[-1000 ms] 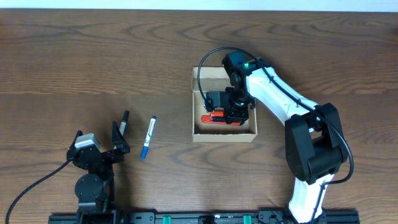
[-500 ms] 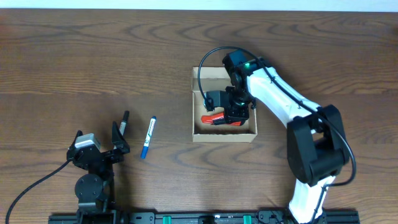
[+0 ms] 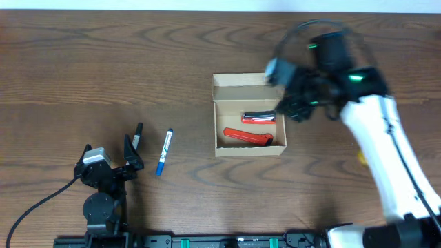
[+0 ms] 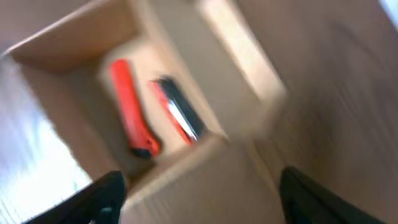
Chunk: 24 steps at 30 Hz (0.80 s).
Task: Pack container
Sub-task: 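Move the right gripper over the yellow tape roll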
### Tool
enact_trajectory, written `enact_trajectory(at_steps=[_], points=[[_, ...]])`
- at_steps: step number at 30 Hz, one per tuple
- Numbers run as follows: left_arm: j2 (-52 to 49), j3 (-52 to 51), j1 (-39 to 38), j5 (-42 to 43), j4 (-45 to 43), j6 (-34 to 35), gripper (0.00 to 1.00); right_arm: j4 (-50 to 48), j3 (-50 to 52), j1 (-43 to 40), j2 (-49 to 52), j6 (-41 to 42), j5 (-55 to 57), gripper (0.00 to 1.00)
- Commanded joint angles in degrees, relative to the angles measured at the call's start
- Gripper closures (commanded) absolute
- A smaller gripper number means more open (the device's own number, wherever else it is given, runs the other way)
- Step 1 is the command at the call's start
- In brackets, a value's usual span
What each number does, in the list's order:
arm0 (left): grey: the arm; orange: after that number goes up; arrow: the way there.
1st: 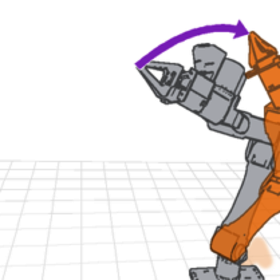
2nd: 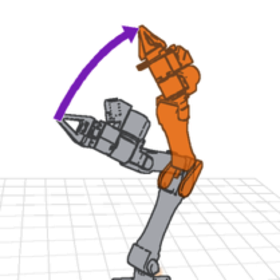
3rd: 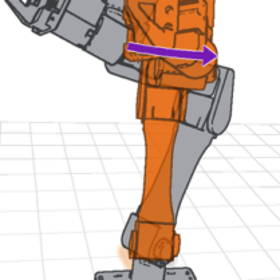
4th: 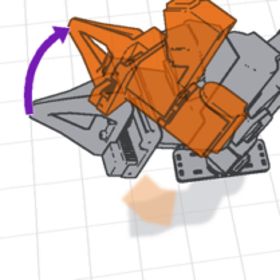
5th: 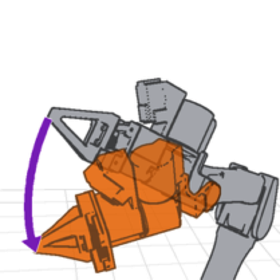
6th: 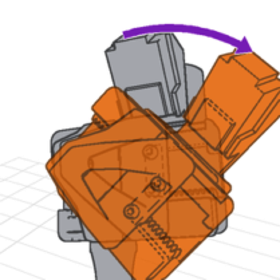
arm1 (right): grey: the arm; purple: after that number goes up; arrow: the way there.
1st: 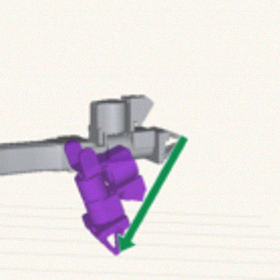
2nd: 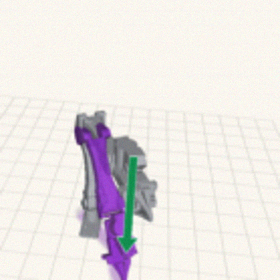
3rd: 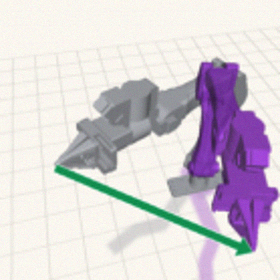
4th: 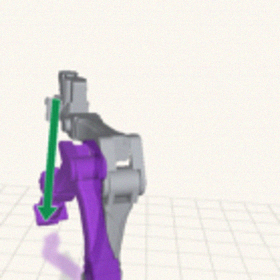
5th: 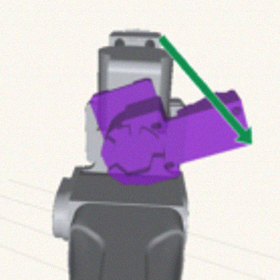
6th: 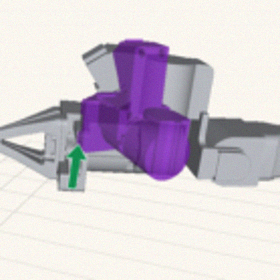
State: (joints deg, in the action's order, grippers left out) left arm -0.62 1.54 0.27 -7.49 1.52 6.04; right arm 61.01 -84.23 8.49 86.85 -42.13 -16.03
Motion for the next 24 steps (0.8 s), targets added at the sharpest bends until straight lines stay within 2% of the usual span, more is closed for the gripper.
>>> enact_trajectory(at_steps=[1,3,6,9,12,15,19,24], points=[[0.33,-1.27,0.13,-0.42,2.10,0.39,0.05,-0.04,-0.15,-6.80,-2.71,10.23,1.86,0.41],[0.33,-1.27,0.13,-0.42,2.10,0.39,0.05,-1.90,-0.15,-10.99,-3.74,17.73,8.96,0.39],[0.33,-1.27,0.13,-0.42,2.10,0.39,0.04,-5.05,-0.15,-16.39,-4.42,29.31,19.10,0.26],[0.33,-1.27,0.13,-0.42,2.10,0.39,0.05,-7.96,-0.15,-20.09,-4.44,37.64,27.34,0.20],[0.33,-1.27,0.13,-0.42,2.10,0.39,0.05,-7.56,-0.15,-21.73,-4.20,49.03,33.77,0.20],[0.33,-1.27,0.13,-0.42,2.10,0.39,0.05,-1.49,-0.07,-21.97,-3.39,59.47,32.13,0.25],[0.33,-1.27,0.13,-0.42,2.10,0.39,0.05,3.50,3.65,-21.92,-1.46,64.11,31.67,0.24],[0.33,-1.27,0.13,-0.42,2.12,0.39,0.05,-3.28,15.69,-22.16,-1.16,66.73,31.36,0.21]])
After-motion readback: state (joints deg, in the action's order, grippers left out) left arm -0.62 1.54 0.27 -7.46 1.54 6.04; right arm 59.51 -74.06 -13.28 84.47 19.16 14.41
